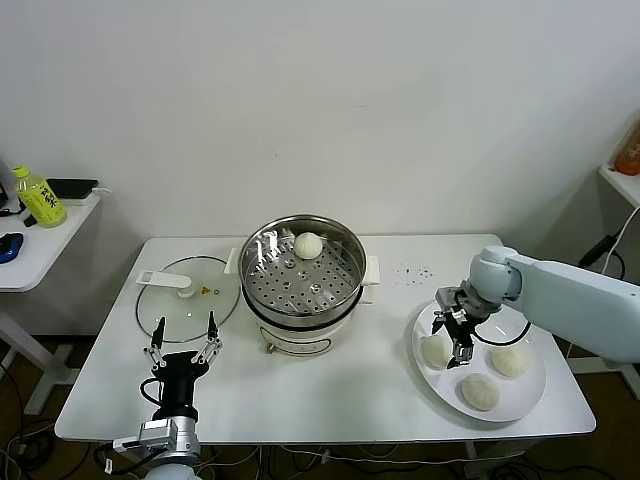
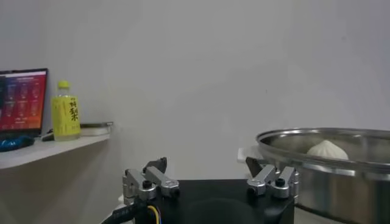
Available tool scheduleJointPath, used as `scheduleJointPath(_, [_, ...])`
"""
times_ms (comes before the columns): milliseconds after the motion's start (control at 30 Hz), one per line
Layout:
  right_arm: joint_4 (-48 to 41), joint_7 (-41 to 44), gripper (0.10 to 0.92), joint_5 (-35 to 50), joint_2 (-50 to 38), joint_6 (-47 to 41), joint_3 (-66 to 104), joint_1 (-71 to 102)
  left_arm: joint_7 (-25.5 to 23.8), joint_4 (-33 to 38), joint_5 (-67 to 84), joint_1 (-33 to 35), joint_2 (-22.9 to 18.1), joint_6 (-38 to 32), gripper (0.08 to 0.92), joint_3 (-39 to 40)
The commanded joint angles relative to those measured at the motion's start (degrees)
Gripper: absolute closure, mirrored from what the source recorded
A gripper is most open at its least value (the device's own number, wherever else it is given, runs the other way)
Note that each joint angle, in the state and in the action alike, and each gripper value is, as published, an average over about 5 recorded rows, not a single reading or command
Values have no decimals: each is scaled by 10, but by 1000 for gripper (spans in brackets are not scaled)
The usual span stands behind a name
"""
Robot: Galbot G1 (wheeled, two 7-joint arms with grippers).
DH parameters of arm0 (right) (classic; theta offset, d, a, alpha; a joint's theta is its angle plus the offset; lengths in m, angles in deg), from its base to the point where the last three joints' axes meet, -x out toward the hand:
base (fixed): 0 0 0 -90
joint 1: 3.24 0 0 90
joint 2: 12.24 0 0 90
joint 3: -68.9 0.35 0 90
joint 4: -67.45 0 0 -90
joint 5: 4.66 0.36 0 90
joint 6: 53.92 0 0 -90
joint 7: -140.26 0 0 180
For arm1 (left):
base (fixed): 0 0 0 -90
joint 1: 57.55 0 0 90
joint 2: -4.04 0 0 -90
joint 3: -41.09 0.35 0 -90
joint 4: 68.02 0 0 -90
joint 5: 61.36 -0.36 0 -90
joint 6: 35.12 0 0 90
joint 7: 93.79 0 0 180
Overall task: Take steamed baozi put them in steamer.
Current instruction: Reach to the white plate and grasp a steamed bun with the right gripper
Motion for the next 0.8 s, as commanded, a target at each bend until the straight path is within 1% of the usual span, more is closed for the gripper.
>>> scheduleJointPath(33, [-14,-4,203,-11,13,0,21,27,0,-1,0,0,1,0,177,0])
scheduleJointPath(333, [-17,0,212,-16,16,0,33,35,0,-1,0,-1,1,1,177,0])
scheduleJointPath(433, [-17,4,252,-16,15,0,33,33,0,-1,0,-1,1,1,177,0])
scheduleJointPath(600, [-17,7,352,-16,12,2,34,30,0,-2,0,-1,0,1,177,0])
scheduleJointPath(667, [-16,8,367,-15,10,2,34,29,0,-2,0,-1,0,1,177,0])
scheduleJointPath(800, [-11,10,372,-14,7,3,33,21,0,-2,0,0,0,1,177,0])
